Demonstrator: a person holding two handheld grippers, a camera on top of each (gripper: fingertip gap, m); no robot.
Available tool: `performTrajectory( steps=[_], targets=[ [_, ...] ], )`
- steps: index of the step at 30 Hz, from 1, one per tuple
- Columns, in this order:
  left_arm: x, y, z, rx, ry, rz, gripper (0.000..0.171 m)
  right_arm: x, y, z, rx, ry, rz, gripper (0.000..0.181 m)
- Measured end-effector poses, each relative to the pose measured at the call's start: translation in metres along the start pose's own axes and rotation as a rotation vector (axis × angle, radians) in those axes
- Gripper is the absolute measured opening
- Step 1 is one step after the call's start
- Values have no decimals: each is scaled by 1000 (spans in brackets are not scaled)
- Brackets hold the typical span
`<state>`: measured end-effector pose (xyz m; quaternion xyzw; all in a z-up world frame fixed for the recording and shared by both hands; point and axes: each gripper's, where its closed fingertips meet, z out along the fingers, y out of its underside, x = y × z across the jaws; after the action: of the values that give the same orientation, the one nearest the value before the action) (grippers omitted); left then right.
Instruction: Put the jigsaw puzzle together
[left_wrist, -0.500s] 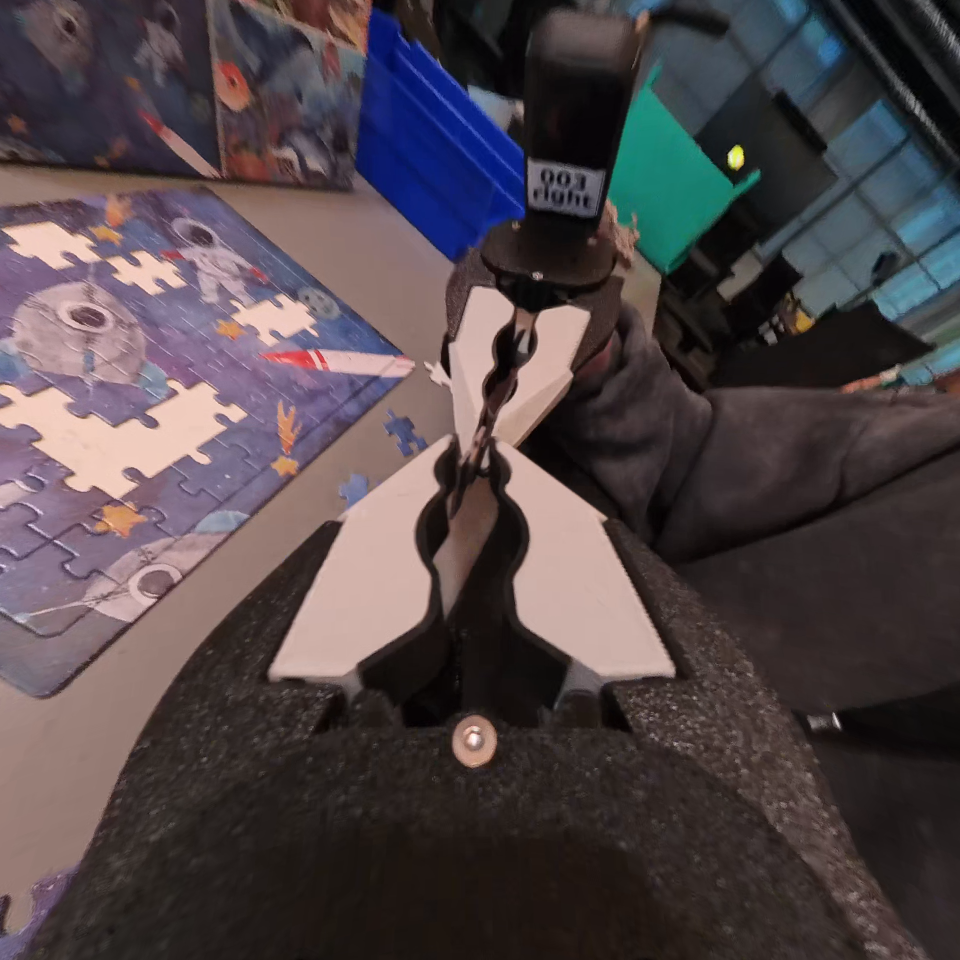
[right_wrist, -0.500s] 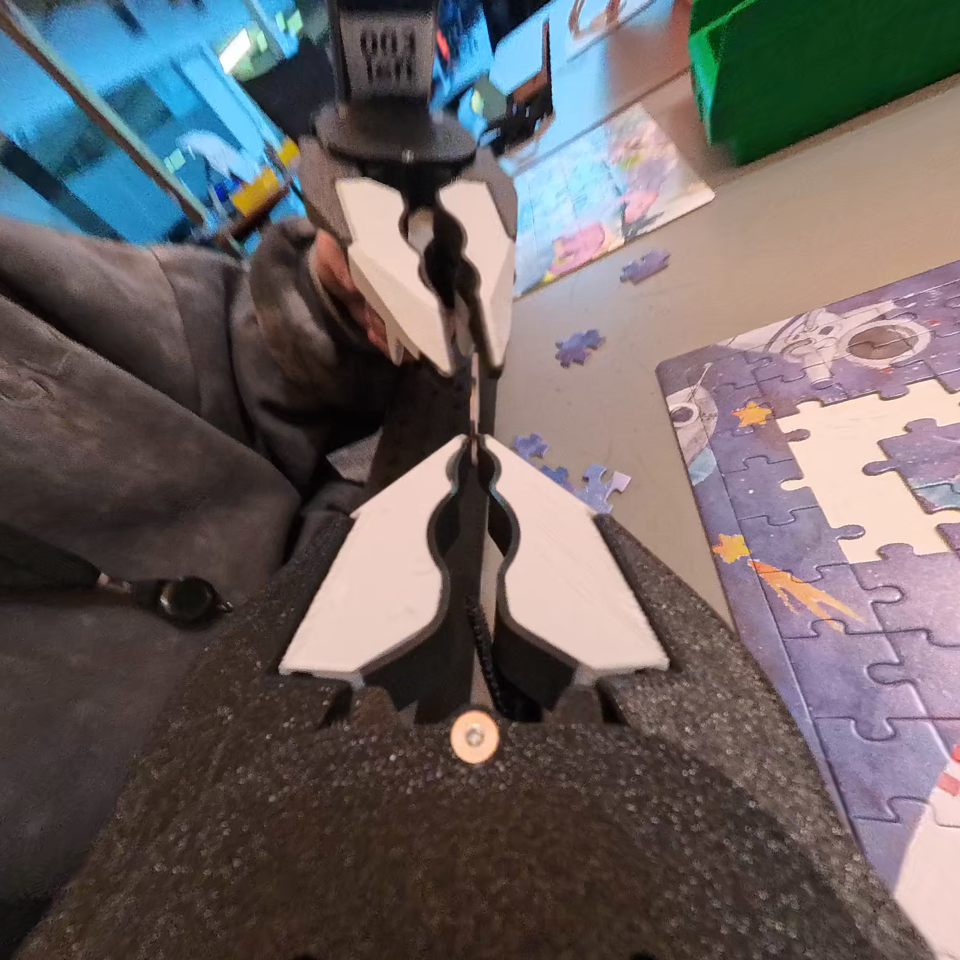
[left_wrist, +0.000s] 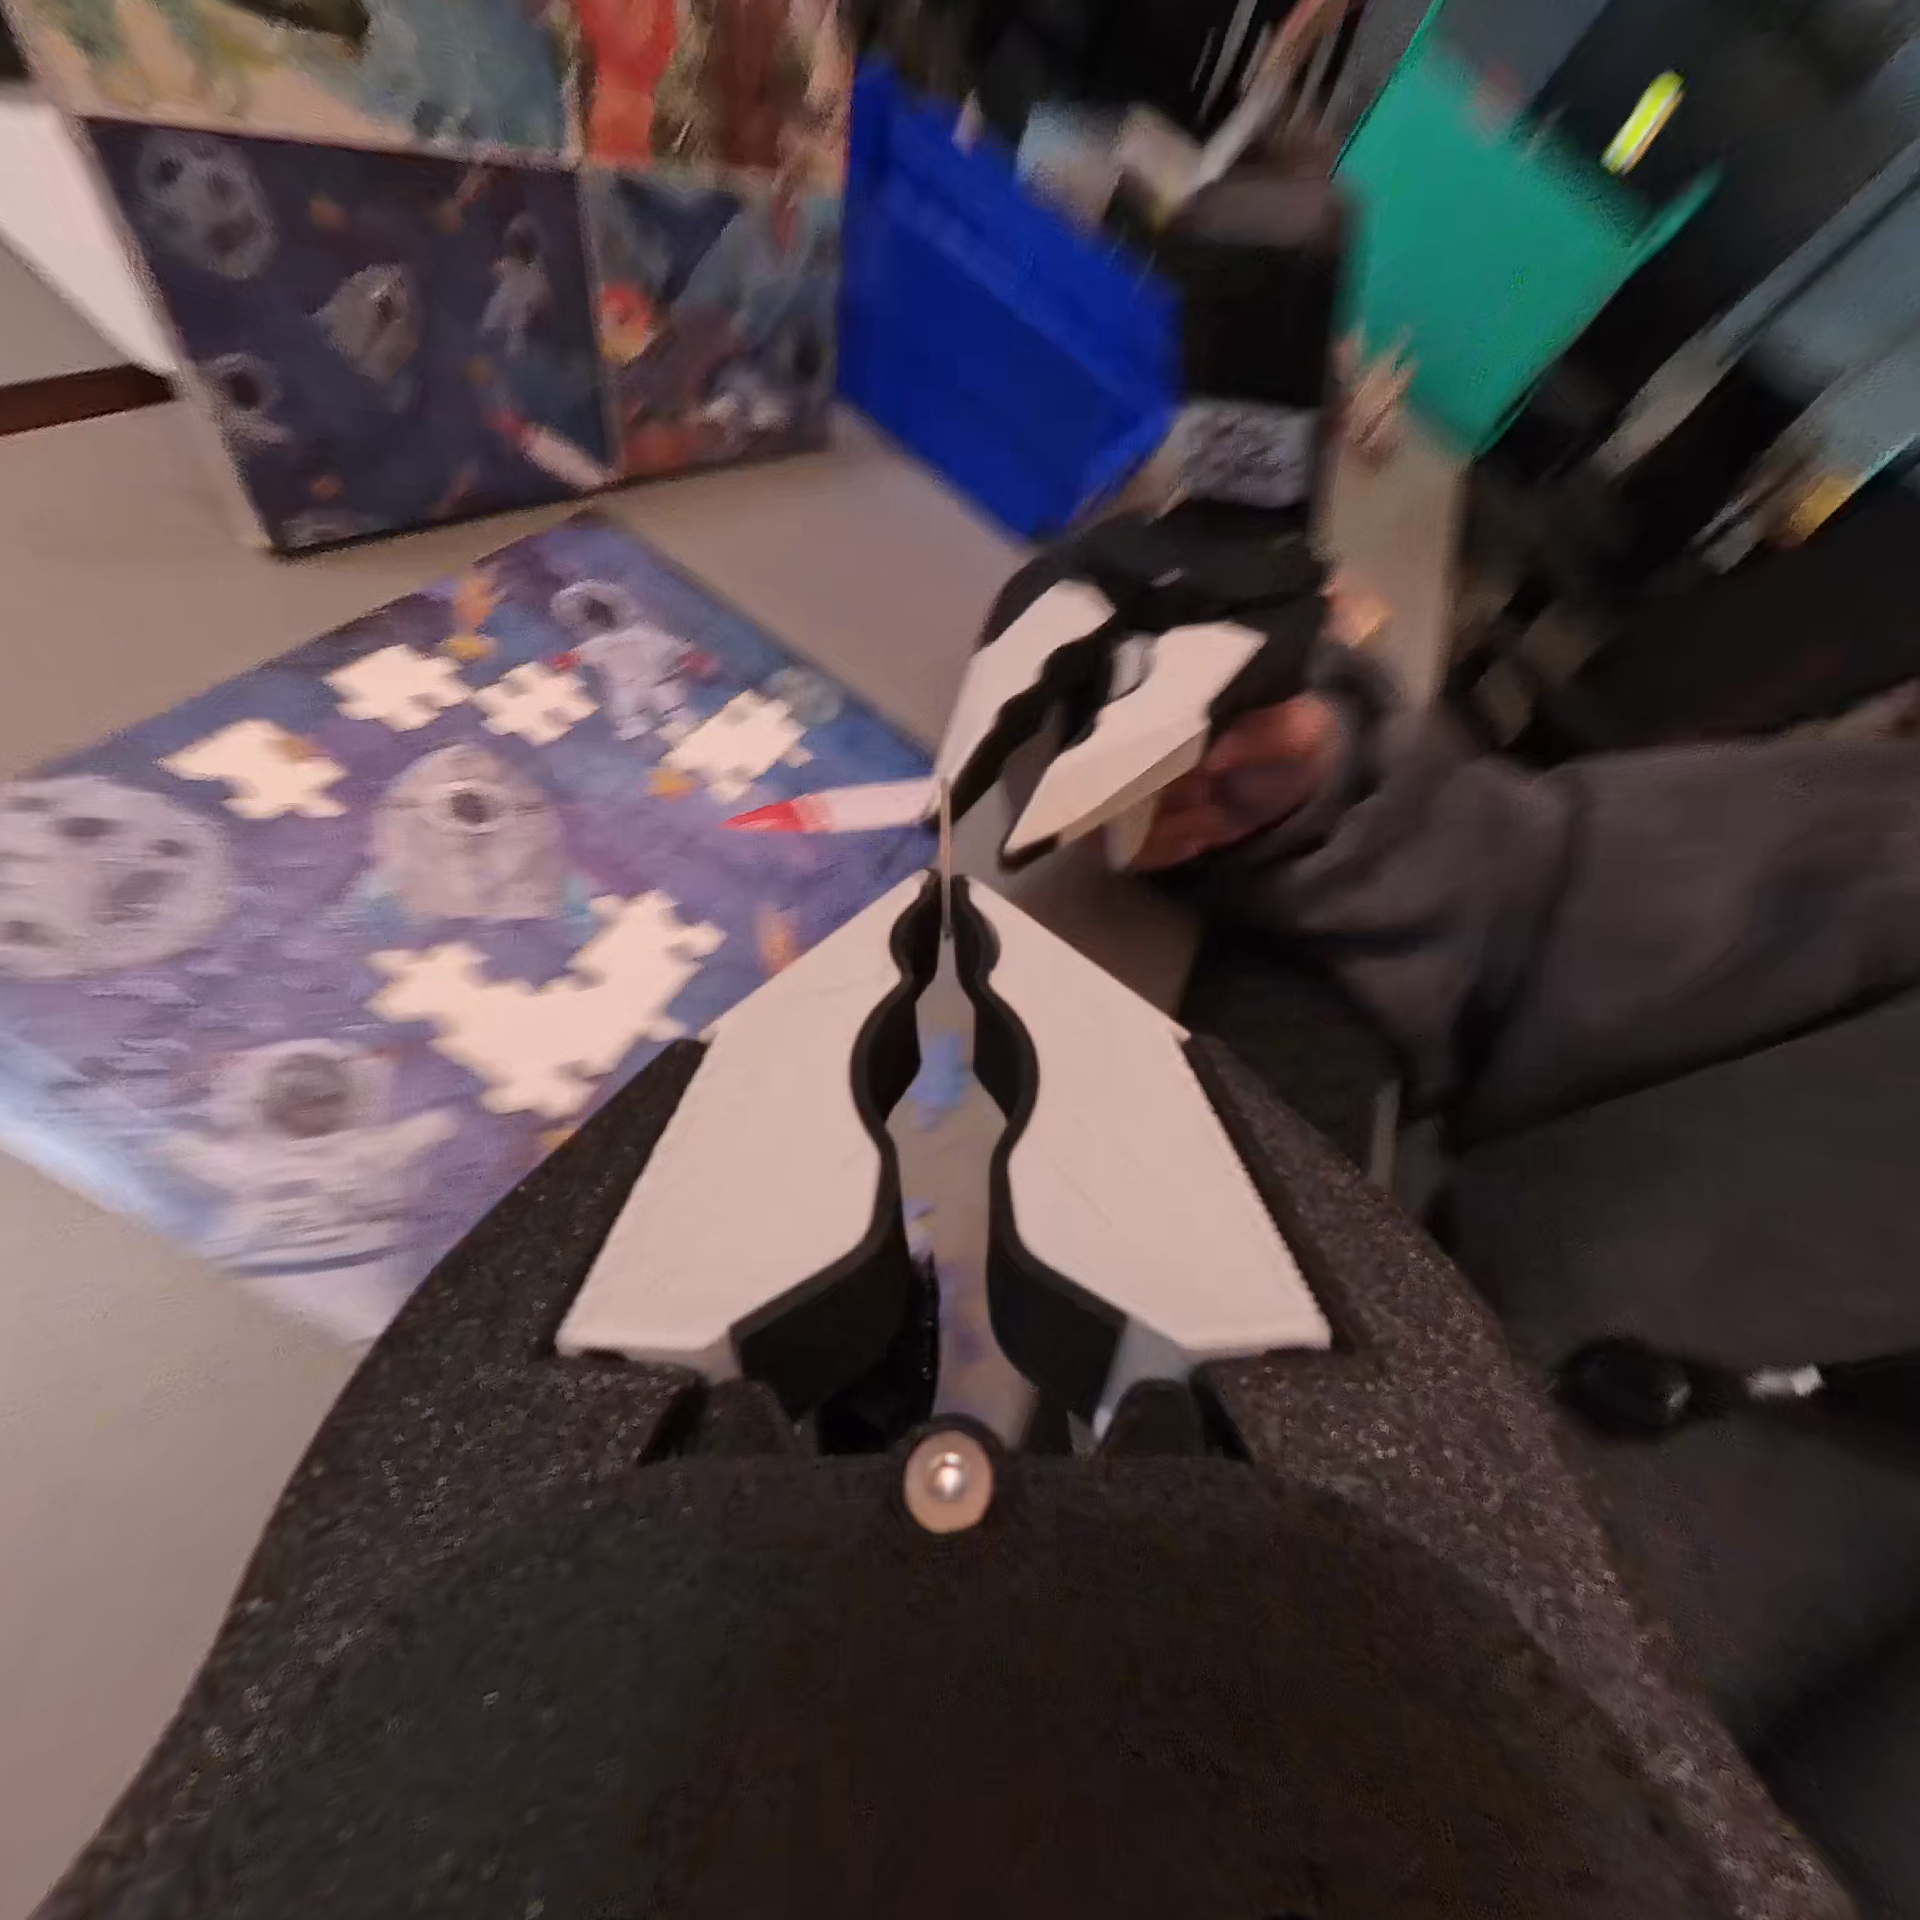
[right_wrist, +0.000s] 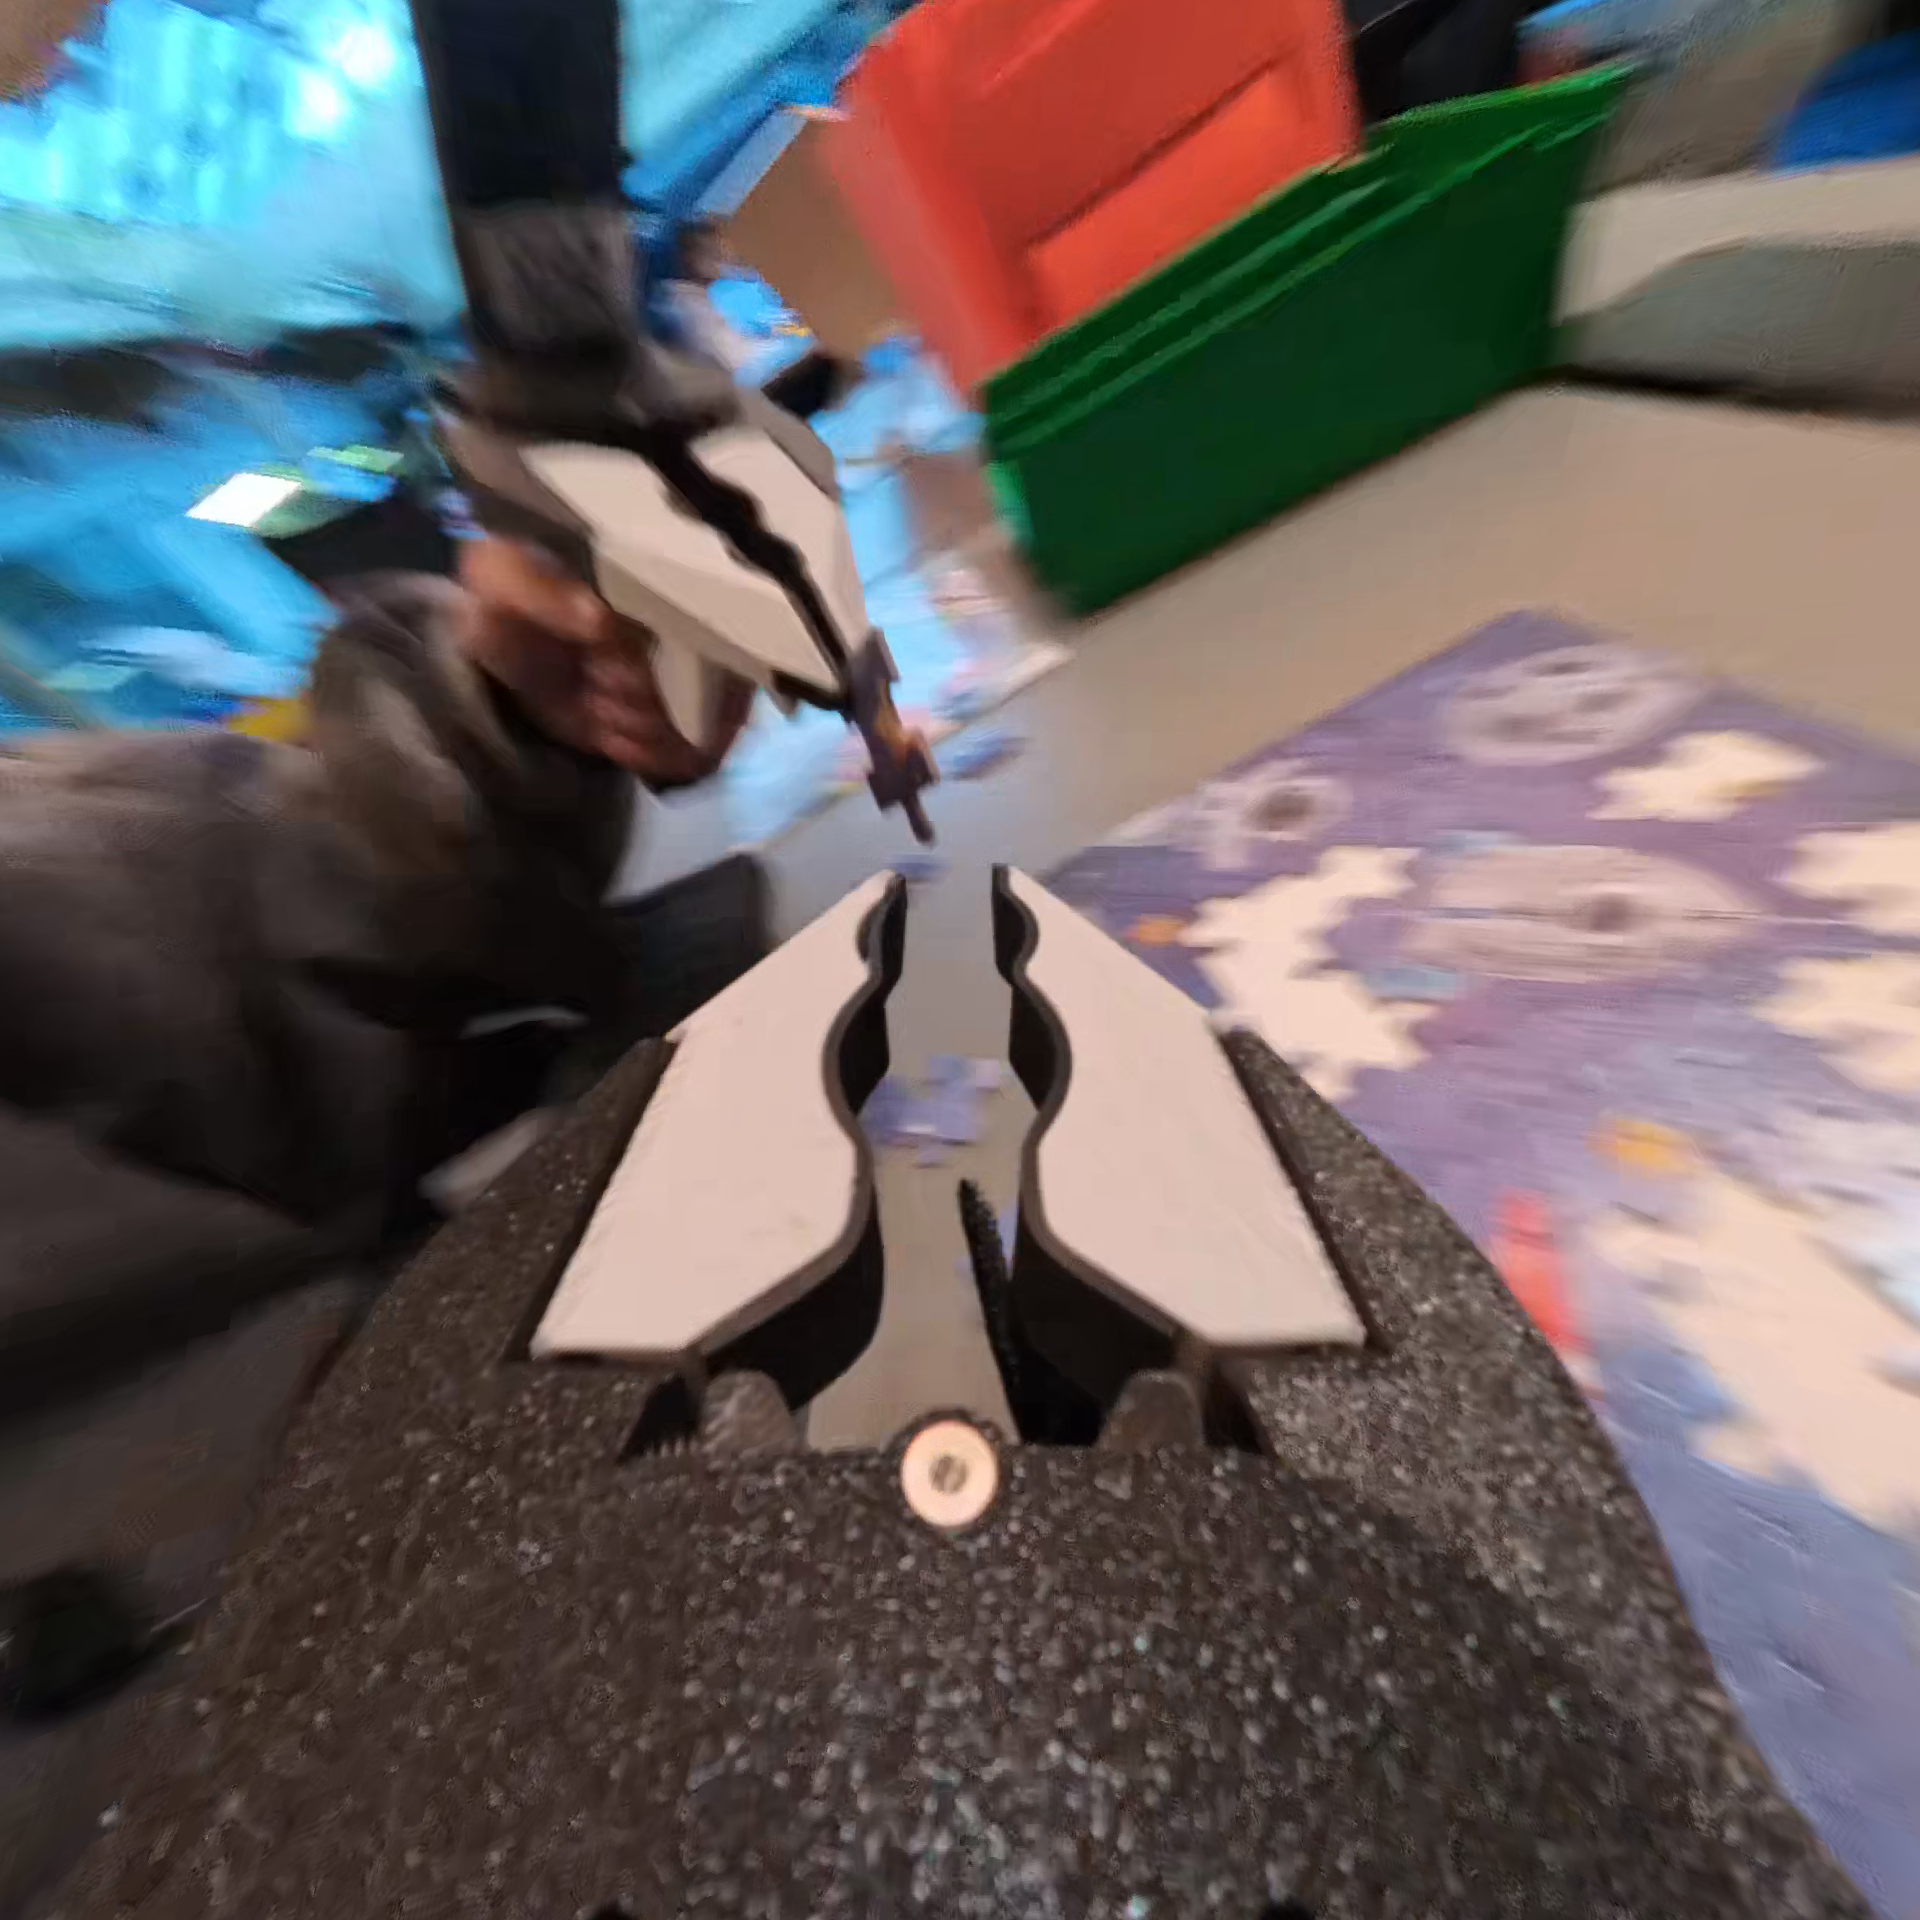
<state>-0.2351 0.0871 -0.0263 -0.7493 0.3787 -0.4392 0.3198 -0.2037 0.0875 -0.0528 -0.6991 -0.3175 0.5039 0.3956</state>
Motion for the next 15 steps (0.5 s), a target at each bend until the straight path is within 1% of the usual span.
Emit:
performTrajectory(
  steps=[1, 2, 3, 4, 5, 6, 7, 8, 9, 10, 11, 12, 14, 15],
  targets=[
    [-22, -4, 0, -119, -29, 37, 1, 18, -2, -3, 0, 111, -40, 16],
    [-48, -11, 2, -223, -65, 56, 1, 29, -5, -6, -22, 182, -69, 16],
    [-75, -20, 6, -308, -97, 60, 1, 35, -7, -7, -83, 220, -106, 15],
    [-96, -25, 12, -409, -78, 54, 1, 41, -9, -7, -173, 258, -145, 15],
    [-112, -25, 19, -517, -29, 49, 2, 47, -10, -8, -287, 289, -175, 15],
    [-133, -26, 28, -599, -15, 54, 2, 56, -15, -9, -388, 330, -207, 13],
    [-152, -23, 37, -679, 0, 39, 2, 68, -26, -7, -435, 374, -240, 12],
    [-166, -21, 48, -735, 23, 16, 2, 77, -36, -2, -473, 377, -265, 8],
    [-177, -20, 59, -761, 51, -11, 2, 89, -41, 5, -516, 360, -283, 6],
    [-184, -17, 67, -796, 78, -41, 2, 110, -46, 13, -528, 378, -311, 4],
    [-190, -14, 74, -826, 89, -45, 2, 137, -51, 21, -496, 432, -326, 2],
    [-194, -9, 79, -856, 104, -43, 2, 158, -52, 30, -438, 454, -293, 0],
    [-194, -2, 86, -888, 151, -59, 2, 175, -45, 47, -311, 384, -151, 0],
    [-195, 2, 87, -903, 174, -63, 2, 182, -44, 51, -236, 389, -107, 0]
  ],
)
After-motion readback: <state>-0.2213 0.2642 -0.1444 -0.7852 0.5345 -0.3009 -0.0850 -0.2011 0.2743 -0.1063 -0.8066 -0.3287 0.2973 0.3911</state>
